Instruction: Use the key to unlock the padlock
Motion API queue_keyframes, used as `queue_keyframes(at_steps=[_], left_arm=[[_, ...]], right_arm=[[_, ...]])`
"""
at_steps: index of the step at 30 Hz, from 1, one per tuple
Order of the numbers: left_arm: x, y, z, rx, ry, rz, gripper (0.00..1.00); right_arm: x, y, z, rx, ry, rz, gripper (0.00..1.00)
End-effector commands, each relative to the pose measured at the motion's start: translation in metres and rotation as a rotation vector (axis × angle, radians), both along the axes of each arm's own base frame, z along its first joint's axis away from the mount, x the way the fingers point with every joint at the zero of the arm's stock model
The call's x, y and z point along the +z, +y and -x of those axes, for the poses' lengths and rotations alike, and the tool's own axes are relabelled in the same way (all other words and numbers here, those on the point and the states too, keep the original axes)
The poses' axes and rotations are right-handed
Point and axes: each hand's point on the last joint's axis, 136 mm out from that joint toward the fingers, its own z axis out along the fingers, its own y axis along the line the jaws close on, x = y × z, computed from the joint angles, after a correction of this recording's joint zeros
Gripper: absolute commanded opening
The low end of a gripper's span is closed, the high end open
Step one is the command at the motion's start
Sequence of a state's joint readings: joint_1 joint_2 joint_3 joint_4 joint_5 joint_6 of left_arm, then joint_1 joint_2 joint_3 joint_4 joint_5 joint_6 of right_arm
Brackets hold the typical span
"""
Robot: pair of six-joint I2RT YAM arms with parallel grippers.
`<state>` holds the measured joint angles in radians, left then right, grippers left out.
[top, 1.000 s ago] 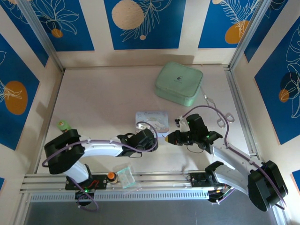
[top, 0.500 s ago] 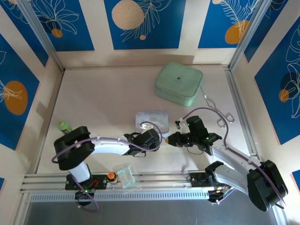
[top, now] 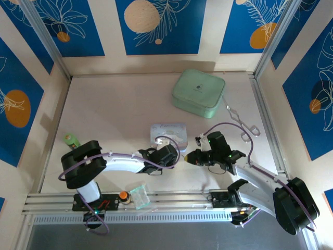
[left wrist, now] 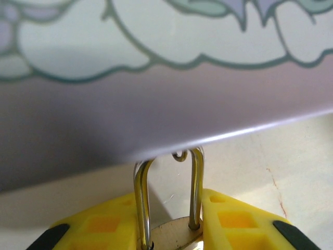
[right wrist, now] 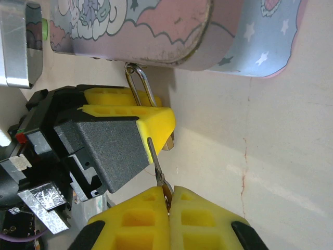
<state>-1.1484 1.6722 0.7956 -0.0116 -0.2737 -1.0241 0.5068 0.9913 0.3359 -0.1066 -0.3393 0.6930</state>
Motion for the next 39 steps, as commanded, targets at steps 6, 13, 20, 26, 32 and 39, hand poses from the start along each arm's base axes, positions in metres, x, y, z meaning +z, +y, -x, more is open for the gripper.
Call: queue_keyframes(at_steps=[6, 13, 20, 26, 32, 39], left_arm=[[-0.004, 0.006, 0.0, 0.041, -0.012, 0.009, 0.21], [0.002, 0.006, 0.0, 0.073, -0.017, 0.057, 0.2], [0.015, 0.003, -0.006, 0.131, -0.032, 0.131, 0.15], [0.009, -0.001, -0.005, 0.157, -0.002, 0.183, 0.1], [0.002, 0.0, -0.006, 0.181, 0.008, 0.18, 0.07], [0.008, 0.002, -0.008, 0.267, 0.02, 0.304, 0.01]], right_arm=[[-0.001, -0.001, -0.004, -0.027, 0.002, -0.016, 0.0], [-0.004, -0.001, -0.002, -0.031, 0.017, -0.026, 0.0], [-0.011, -0.001, 0.002, -0.033, 0.05, -0.049, 0.0], [-0.017, 0.001, 0.006, -0.032, 0.078, -0.067, 0.0], [-0.019, 0.001, 0.008, -0.032, 0.089, -0.08, 0.0], [-0.017, 0.01, 0.014, -0.024, 0.157, -0.186, 0.0]])
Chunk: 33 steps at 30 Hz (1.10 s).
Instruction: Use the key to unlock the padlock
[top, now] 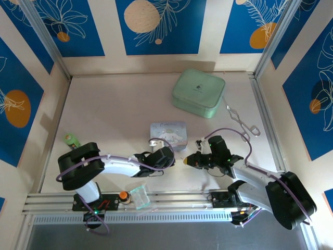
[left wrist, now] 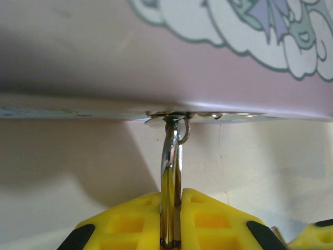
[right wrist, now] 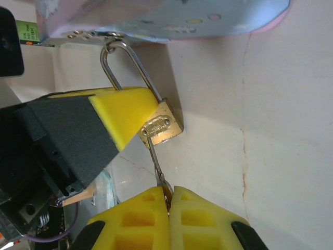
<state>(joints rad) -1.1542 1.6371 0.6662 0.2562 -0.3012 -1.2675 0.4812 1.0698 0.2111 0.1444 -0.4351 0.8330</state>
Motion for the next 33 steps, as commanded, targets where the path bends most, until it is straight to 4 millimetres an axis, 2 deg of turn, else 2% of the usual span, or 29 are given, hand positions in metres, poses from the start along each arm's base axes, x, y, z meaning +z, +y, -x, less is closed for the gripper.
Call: queue_keyframes(at_steps=[1, 10, 20, 33], left_arm=[[0.0, 0.008, -0.004, 0.091, 0.01, 0.066, 0.0], [0.003, 0.007, -0.007, 0.174, 0.062, 0.243, 0.0], [0.005, 0.006, -0.009, 0.228, 0.102, 0.365, 0.0], [0.008, 0.002, -0.01, 0.242, 0.116, 0.4, 0.0]], right_arm=[[0.004, 0.007, 0.008, 0.023, 0.067, -0.093, 0.0], [0.011, 0.014, 0.011, 0.068, 0.148, -0.2, 0.0], [0.007, 0.016, 0.007, 0.072, 0.215, -0.209, 0.0], [0.004, 0.016, 0.0, 0.077, 0.231, -0.237, 0.0]])
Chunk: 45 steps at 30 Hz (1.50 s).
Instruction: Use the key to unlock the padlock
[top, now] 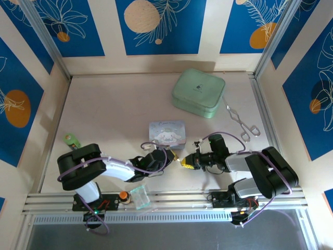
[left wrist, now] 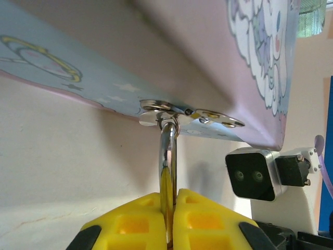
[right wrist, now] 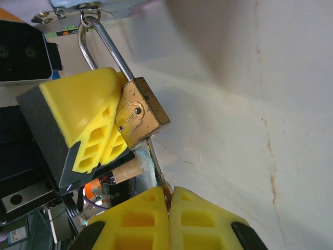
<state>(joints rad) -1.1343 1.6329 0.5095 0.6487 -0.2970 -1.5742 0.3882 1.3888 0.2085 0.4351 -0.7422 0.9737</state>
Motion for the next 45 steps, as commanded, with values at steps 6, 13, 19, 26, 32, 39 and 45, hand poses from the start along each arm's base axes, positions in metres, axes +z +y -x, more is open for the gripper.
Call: queue_keyframes(at_steps=[6, 13, 19, 26, 32, 39, 45], left_arm=[[-0.01, 0.002, -0.001, 0.034, 0.049, 0.046, 0.0], [-0.006, 0.002, -0.001, 0.039, 0.051, 0.057, 0.0], [-0.005, -0.003, 0.0, 0.029, 0.064, 0.081, 0.0], [-0.002, -0.01, 0.002, 0.016, 0.066, 0.118, 0.0], [0.0, -0.013, 0.002, 0.009, 0.067, 0.134, 0.0], [0.007, -0.014, 0.003, 0.004, 0.06, 0.161, 0.0], [0.002, -0.019, 0.009, -0.025, 0.071, 0.13, 0.0]], right_arm=[[0.009, 0.004, -0.006, 0.019, -0.017, -0.04, 0.0], [0.008, 0.001, -0.009, 0.01, -0.015, -0.035, 0.0], [0.01, -0.002, -0.016, -0.013, -0.026, -0.045, 0.0], [0.012, 0.0, -0.022, -0.015, -0.035, -0.052, 0.0], [0.012, 0.0, -0.025, -0.022, -0.032, -0.052, 0.0], [0.01, 0.0, -0.031, -0.041, -0.015, -0.066, 0.0], [0.015, 0.001, -0.036, -0.043, -0.009, -0.101, 0.0]])
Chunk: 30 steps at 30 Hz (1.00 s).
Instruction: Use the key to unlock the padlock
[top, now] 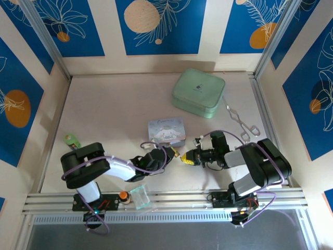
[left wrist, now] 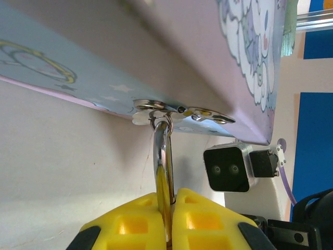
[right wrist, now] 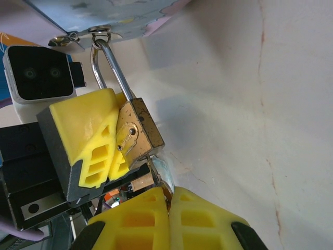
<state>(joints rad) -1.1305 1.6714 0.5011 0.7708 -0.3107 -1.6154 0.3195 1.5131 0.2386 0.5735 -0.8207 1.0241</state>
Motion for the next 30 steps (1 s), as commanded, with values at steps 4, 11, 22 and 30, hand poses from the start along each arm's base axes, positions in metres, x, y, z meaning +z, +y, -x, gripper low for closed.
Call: queue_keyframes(at_steps=[4, 11, 22, 30], left_arm=[[-0.012, -0.012, 0.018, -0.073, 0.089, 0.018, 0.0], [-0.008, -0.02, 0.021, -0.108, 0.081, 0.017, 0.0], [-0.011, -0.028, 0.031, -0.141, 0.097, 0.008, 0.0], [-0.021, -0.023, 0.031, -0.125, 0.109, -0.04, 0.0]], right_arm=[[0.015, 0.005, -0.018, -0.014, -0.04, -0.037, 0.0], [0.016, 0.008, -0.022, -0.027, -0.043, -0.021, 0.0], [0.024, 0.01, -0.034, -0.11, -0.057, -0.014, 0.0], [0.019, 0.006, -0.036, -0.134, -0.074, 0.056, 0.08]])
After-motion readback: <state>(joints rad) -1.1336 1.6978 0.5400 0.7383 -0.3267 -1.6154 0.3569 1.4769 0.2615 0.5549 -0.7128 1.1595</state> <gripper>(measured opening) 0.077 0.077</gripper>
